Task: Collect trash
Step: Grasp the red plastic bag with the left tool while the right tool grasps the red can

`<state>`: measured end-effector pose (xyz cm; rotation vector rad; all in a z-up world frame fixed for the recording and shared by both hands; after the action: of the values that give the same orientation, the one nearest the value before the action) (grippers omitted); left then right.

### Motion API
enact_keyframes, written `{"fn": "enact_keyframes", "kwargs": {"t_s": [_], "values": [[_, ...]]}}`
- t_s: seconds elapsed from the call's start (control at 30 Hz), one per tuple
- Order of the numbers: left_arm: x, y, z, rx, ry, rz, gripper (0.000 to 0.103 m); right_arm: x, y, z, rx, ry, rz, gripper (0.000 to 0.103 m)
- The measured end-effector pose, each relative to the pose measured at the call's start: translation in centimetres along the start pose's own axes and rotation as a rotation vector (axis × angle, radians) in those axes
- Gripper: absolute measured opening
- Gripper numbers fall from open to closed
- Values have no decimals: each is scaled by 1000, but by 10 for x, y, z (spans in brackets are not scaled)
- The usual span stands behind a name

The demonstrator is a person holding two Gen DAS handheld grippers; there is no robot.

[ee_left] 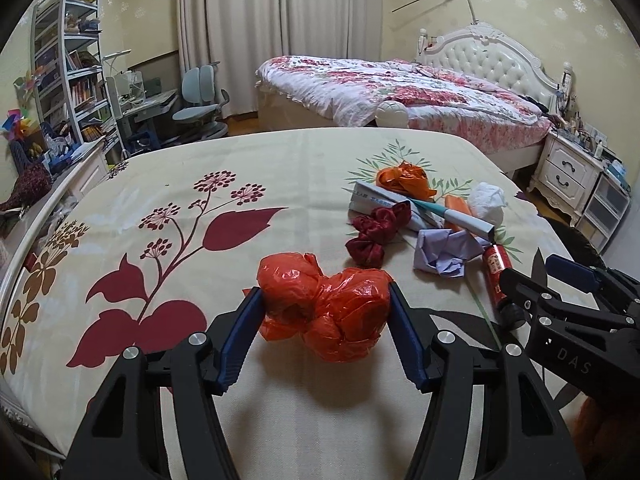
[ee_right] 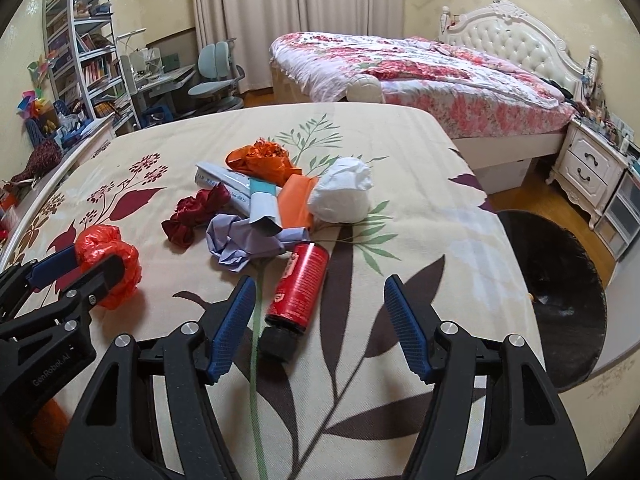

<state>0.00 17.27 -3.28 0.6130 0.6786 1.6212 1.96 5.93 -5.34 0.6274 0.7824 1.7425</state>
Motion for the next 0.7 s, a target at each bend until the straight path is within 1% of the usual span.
{"fn": "enact_keyframes", "kwargs": {"t_s": [0.03, 0.07, 0.13, 0.17, 0.2, 0.23, 0.27, 0.3, 0.5, 0.7], "values": [[3, 0, 0, 1, 6, 3, 62, 1, -2, 1, 7, 4, -1, 61], [5, -1, 0, 1, 11, 7, 62, 3, -5, 1, 17, 7, 0, 57], [8, -1, 0, 3, 19, 8, 62, 5, -9, 1, 37, 9, 8, 55], [9, -1, 0, 3, 21, 9, 62, 5, -11, 0, 43, 10, 9, 51], [9, -1, -1, 3, 23, 9, 62, 6, -12, 0, 48, 12, 10, 44], [9, -1, -1, 2, 24, 10, 62, 6, -13, 0, 55, 13, 14, 40], [10, 0, -1, 2, 25, 10, 62, 7, -14, -1, 61, 12, 19, 31], [10, 0, -1, 3, 27, 7, 62, 7, -15, -2, 68, 11, 29, 26], [8, 1, -2, 0, 29, -1, 62, 5, -10, -6, 62, 5, 36, 26], [3, 6, -1, -14, 28, -14, 62, -6, -2, -9, 44, -18, 37, 26]]}}
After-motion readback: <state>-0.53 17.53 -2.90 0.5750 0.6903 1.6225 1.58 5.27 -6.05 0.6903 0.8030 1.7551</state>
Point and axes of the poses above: each gripper's, at about its wrist camera, not at the fingertips, and y roughly against the way its jaws point, x to its left, z to its top, the point moved 2 cm from there along -y, roughly the way its jaws point, and after that the axes turned 5 degrees about x, right-handed, at the moved point
